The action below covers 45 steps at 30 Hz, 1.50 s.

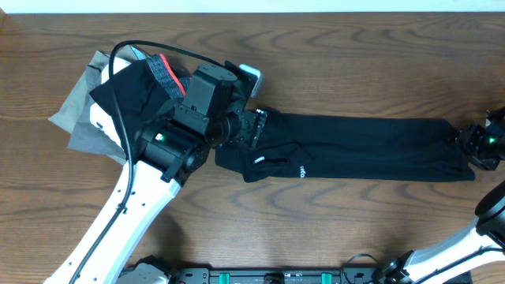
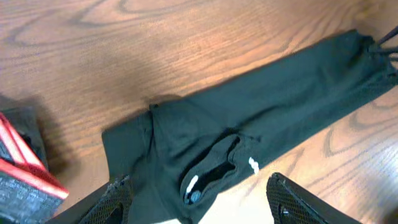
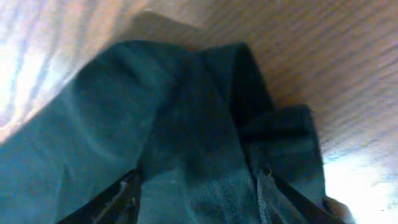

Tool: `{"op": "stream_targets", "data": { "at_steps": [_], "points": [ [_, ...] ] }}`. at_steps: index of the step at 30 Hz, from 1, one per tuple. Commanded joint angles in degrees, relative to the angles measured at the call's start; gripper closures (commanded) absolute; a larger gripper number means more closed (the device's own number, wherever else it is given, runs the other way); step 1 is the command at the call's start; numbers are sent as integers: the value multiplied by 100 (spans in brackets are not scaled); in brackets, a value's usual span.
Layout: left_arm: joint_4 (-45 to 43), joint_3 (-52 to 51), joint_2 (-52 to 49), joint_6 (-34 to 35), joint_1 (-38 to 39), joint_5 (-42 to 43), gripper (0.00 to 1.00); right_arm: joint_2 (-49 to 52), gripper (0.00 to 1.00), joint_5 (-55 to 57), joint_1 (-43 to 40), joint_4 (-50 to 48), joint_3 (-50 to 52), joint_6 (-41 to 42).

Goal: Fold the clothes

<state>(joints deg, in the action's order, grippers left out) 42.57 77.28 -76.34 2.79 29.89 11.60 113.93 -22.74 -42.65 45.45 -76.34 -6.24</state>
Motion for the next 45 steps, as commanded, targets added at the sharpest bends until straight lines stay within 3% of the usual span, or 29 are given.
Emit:
{"op": "stream_targets", "data": {
  "at_steps": [1,5,9,12,24,34,45],
  "points": [
    [79,72,164,-79,2,-70,29,-109,43,-245,31,46,50,-136],
    [127,70,195,-79,2,-68,29,-116,32,435,9,50,44,-44],
    [184,72,221,-81,2,-68,29,-116,26,332,-85,-164,44,-210],
    [227,72,273,-105,2,-68,28,-66,14,260,-131,-413,44,-398],
    [369,72,728,-186,2,-70,24,743,26,-199,-9,-175,44,-669],
    [367,72,813,-190,2,-72,24,658,97,-960,101,-66,15,-669],
    [415,258,1137,-297,0,-693,24,-944,99,-535,81,225,-966,-138]
  ]
}}
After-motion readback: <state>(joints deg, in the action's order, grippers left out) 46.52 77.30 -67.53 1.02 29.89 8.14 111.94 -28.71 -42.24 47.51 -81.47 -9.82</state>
